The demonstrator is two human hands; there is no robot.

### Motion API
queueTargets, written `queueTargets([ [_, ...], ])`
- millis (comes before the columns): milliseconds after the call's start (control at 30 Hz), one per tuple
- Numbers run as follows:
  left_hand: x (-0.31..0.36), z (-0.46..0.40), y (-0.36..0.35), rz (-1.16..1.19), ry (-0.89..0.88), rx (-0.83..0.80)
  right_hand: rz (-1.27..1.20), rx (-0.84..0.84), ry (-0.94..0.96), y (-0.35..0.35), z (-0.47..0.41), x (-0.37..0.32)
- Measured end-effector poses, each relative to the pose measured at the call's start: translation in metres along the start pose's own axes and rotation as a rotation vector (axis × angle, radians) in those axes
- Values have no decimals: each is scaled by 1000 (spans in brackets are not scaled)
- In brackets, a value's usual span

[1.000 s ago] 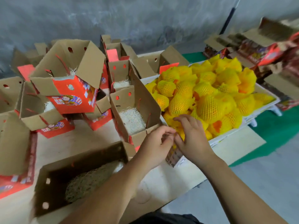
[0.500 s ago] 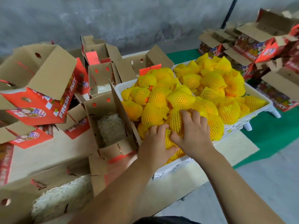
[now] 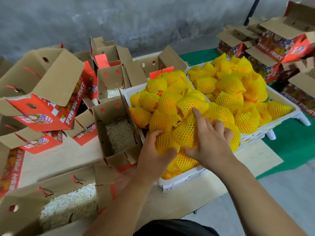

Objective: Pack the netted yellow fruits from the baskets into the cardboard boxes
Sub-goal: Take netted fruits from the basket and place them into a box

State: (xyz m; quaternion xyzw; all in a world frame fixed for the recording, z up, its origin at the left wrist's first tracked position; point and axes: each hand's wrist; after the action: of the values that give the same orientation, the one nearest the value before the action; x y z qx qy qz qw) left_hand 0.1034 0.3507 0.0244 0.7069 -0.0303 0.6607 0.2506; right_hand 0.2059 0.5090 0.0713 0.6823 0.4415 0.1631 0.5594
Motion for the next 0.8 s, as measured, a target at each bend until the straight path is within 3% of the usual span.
queueTargets([
  [167,15,-1,8,359,203,39,-86,100,-67,7,-4,-11],
  [333,25,-5,25,446,248,-22,-619,75,-187,10,-9,-24],
  [433,24,-7,33,511,248,-3,-747,120,-159,9,-5,-40],
  [633,16,-6,65,601,253,79,-1021,-1,-215,6,5,-79],
  [800,-6,8,130,622,289,138,-1220,-228,-238,1,26,-126],
])
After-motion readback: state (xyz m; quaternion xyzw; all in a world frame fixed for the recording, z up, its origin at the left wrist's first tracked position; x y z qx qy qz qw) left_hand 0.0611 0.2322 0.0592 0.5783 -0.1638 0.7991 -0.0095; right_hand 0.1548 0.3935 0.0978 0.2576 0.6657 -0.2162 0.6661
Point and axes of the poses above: each hand's wrist, its own z-axis away from the middle knuckle, its own y-axis out of the back of the hand, x = y × z, and after that the axes turned 14 degrees about x, right-handed
